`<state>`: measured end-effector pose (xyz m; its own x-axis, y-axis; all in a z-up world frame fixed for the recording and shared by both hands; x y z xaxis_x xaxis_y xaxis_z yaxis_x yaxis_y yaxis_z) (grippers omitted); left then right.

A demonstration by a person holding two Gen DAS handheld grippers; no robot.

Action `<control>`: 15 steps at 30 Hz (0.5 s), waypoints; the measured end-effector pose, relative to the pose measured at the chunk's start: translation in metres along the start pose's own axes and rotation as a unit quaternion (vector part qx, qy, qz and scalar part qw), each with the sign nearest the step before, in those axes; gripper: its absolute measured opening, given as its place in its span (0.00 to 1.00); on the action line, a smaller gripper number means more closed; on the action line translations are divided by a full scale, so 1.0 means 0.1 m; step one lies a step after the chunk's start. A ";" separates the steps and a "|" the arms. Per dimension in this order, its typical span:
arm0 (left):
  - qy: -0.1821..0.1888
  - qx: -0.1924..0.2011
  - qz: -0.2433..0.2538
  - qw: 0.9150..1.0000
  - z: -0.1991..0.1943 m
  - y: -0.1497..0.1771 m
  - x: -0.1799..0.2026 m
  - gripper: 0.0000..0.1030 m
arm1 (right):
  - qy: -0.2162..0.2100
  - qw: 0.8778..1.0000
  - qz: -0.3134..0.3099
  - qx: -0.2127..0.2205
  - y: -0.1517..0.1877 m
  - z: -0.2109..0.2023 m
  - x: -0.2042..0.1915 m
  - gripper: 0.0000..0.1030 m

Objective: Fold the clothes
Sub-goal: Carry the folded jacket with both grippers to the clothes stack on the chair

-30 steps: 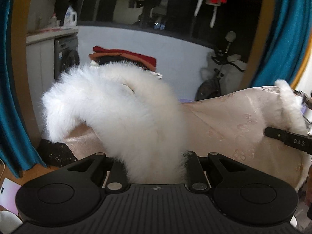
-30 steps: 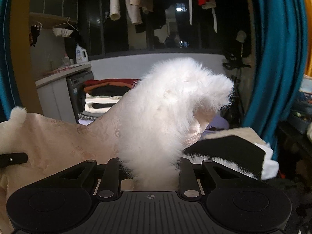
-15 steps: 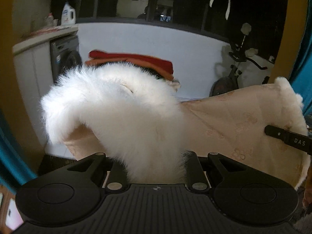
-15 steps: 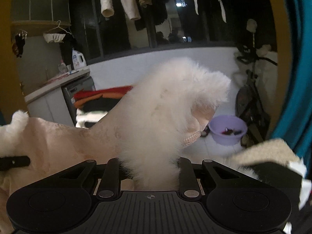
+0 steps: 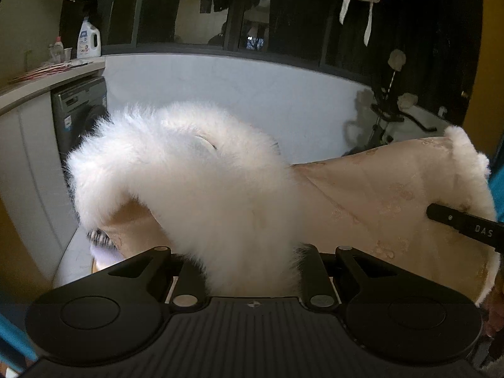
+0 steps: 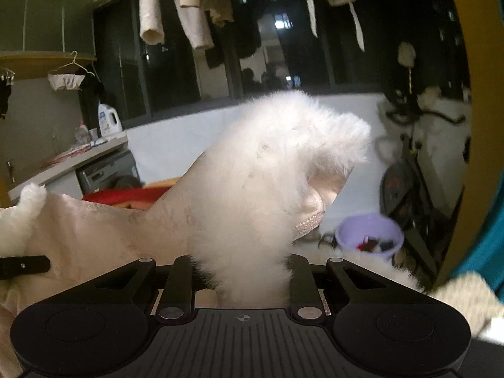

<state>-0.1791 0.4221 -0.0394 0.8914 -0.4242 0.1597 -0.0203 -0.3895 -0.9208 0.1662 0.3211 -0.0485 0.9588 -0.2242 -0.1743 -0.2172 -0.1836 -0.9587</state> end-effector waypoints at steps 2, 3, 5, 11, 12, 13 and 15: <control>0.007 0.008 -0.004 1.000 0.17 -0.11 -0.14 0.18 | 0.000 1.000 -0.005 0.013 -0.12 0.23 -0.10 0.18; 0.011 0.015 -0.002 1.000 0.25 -0.19 -0.23 0.18 | -0.001 1.000 -0.004 0.019 -0.19 0.37 -0.17 0.18; 0.020 0.032 0.004 0.999 0.39 -0.39 -0.43 0.18 | -0.001 1.000 0.002 0.029 -0.37 0.65 -0.31 0.18; 0.041 0.085 0.015 0.995 0.79 -1.22 -1.14 0.18 | -0.005 0.998 0.025 0.066 -1.05 1.45 -0.89 0.19; 0.044 0.087 0.016 0.995 0.88 -1.37 -1.25 0.18 | -0.006 0.997 0.027 0.070 -1.17 1.58 -0.99 0.19; 0.048 0.089 0.017 0.995 0.97 -1.52 -1.35 0.18 | -0.007 0.997 0.030 0.074 -1.28 1.72 -1.09 0.19; 0.056 0.096 0.027 0.994 1.13 -1.78 -1.55 0.18 | -0.008 0.996 0.032 0.083 -1.49 1.99 -1.27 0.19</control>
<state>-0.2623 0.6497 0.0594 0.8357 -0.5319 0.1370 0.0292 -0.2061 -0.9781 0.1127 0.5673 0.0718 0.9472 -0.2144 -0.2385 -0.2460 -0.0089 -0.9692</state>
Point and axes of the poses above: each gripper's, at about its wrist camera, not at the fingertips, and z roughly the way its jaws point, x to its right, y to its underside, the point moved 3 cm from there along z, roughly the way its jaws point, and after that the axes turned 9 degrees about x, right-handed, at the moved point
